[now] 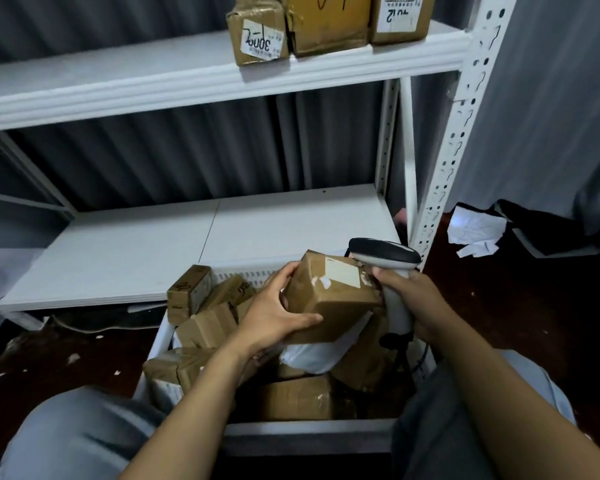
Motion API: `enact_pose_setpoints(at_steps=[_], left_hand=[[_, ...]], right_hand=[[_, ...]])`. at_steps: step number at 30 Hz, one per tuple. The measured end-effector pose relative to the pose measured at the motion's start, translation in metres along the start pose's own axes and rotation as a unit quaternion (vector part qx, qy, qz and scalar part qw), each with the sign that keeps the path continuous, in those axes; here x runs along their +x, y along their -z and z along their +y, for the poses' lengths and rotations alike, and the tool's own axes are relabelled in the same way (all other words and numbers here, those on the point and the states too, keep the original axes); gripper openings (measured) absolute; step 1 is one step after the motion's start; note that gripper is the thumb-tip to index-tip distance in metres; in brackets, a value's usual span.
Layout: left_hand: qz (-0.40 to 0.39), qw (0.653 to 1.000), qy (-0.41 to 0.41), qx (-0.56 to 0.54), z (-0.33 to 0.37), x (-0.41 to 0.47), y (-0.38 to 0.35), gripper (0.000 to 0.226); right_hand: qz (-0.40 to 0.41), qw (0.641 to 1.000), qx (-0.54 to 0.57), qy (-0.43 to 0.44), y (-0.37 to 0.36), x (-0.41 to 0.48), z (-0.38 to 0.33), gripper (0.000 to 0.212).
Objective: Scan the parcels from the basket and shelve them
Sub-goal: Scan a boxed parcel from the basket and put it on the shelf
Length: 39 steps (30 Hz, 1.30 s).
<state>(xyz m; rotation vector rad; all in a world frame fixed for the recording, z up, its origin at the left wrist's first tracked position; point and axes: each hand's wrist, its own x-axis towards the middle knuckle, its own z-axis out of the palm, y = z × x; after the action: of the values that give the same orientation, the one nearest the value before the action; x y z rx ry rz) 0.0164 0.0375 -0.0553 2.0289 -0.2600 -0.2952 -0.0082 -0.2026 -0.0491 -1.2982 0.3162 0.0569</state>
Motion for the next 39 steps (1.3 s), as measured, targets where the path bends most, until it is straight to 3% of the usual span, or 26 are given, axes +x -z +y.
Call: enact_pose_setpoints(at_steps=[6, 10, 12, 15, 17, 19, 21, 25, 32, 39], left_hand=[[-0.028, 0.999, -0.044, -0.014, -0.006, -0.005, 0.005, 0.101], [-0.065, 0.998, -0.012, -0.016, -0.007, -0.009, -0.001, 0.113], [-0.061, 0.997, -0.002, -0.044, 0.001, -0.011, -0.005, 0.095], [0.044, 0.997, -0.001, -0.065, 0.011, -0.008, -0.016, 0.038], [0.105, 0.989, 0.011, -0.106, 0.015, -0.004, -0.019, 0.031], [0.133, 0.979, 0.046, -0.15, 0.014, 0.0, -0.019, 0.047], [0.111, 0.975, 0.082, -0.176, 0.012, 0.0, -0.016, 0.069], [0.076, 0.959, 0.143, -0.234, 0.0, 0.001, -0.012, 0.08], [0.178, 0.968, 0.118, -0.131, -0.026, -0.004, -0.001, 0.106], [0.204, 0.969, 0.118, -0.068, -0.046, -0.002, 0.01, 0.118]], right_hand=[[-0.006, 0.994, 0.109, -0.024, -0.009, 0.007, 0.011, 0.014], [0.02, 0.996, 0.087, -0.016, -0.009, 0.01, 0.017, 0.021], [0.03, 0.997, 0.067, -0.017, -0.011, 0.009, 0.021, 0.03], [0.027, 0.999, 0.022, 0.002, -0.015, 0.007, 0.026, 0.038], [0.011, 1.0, -0.027, 0.011, -0.016, 0.008, 0.03, 0.042], [-0.005, 1.0, -0.023, 0.008, -0.016, 0.007, 0.03, 0.023], [-0.019, 1.0, -0.007, 0.003, -0.017, 0.007, 0.029, 0.011], [-0.025, 0.999, -0.038, 0.017, -0.016, 0.007, 0.026, 0.017], [-0.04, 0.998, -0.033, 0.021, -0.011, 0.0, 0.012, 0.031], [-0.079, 0.994, -0.075, 0.028, -0.006, -0.009, 0.002, 0.036]])
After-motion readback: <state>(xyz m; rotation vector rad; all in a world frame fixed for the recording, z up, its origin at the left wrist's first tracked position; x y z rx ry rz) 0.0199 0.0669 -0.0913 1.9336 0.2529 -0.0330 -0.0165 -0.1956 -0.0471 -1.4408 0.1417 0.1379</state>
